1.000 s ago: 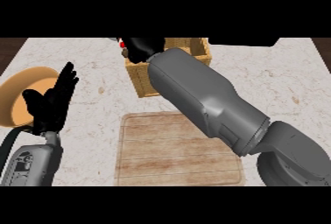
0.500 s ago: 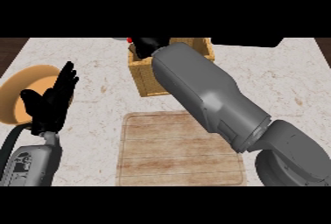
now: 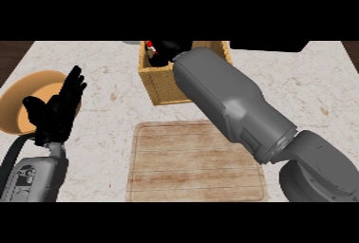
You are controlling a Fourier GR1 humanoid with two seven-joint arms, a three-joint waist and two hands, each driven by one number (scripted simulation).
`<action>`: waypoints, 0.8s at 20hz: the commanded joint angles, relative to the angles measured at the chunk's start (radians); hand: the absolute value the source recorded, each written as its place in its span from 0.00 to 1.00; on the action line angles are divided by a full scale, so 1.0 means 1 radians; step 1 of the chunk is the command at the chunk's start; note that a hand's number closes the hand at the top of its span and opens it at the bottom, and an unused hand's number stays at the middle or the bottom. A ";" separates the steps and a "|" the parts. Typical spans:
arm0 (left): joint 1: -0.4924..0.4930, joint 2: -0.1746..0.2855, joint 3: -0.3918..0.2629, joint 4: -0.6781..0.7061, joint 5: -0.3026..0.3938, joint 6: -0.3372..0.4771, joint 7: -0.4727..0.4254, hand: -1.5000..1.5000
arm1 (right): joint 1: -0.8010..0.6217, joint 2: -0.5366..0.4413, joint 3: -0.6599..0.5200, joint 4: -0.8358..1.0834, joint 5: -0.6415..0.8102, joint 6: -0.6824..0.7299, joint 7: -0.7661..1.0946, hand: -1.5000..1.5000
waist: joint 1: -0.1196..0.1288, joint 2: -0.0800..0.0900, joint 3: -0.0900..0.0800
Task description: Pick the cupcake from the cutting board and place it in the basket
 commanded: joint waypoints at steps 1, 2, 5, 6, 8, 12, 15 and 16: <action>-0.012 -0.006 0.009 0.001 0.006 0.008 0.006 0.50 | 0.010 0.009 -0.012 0.068 0.018 -0.003 -0.052 1.00 | -0.006 0.012 -0.002; -0.017 0.013 0.024 0.045 0.010 -0.011 -0.021 0.50 | 0.009 0.009 -0.001 0.037 0.021 -0.006 -0.007 1.00 | 0.005 0.016 -0.003; -0.020 -0.006 0.008 0.072 -0.004 -0.008 -0.072 0.50 | 0.032 0.009 0.016 0.026 0.039 -0.013 0.002 1.00 | 0.007 0.018 -0.003; -0.003 0.004 0.006 -0.009 0.011 -0.016 -0.003 0.50 | 0.042 0.009 0.030 0.033 0.053 0.015 0.011 1.00 | 0.008 0.010 -0.002; -0.065 -0.019 -0.019 0.010 -0.025 0.025 0.043 0.50 | 0.030 0.009 0.022 0.062 0.058 -0.003 -0.008 1.00 | 0.006 0.015 -0.002; 0.012 0.039 0.030 -0.001 0.030 -0.053 -0.019 0.50 | 0.058 0.009 0.023 0.101 0.074 -0.001 -0.048 1.00 | 0.014 0.015 -0.002; -0.033 -0.018 -0.008 0.022 -0.013 0.007 -0.004 0.50 | 0.065 0.009 0.033 0.069 0.088 -0.007 -0.010 1.00 | 0.014 0.018 -0.002; -0.011 0.024 0.030 0.005 0.026 -0.033 0.003 0.50 | 0.078 0.009 0.033 0.097 0.094 -0.016 -0.033 1.00 | 0.016 0.017 -0.002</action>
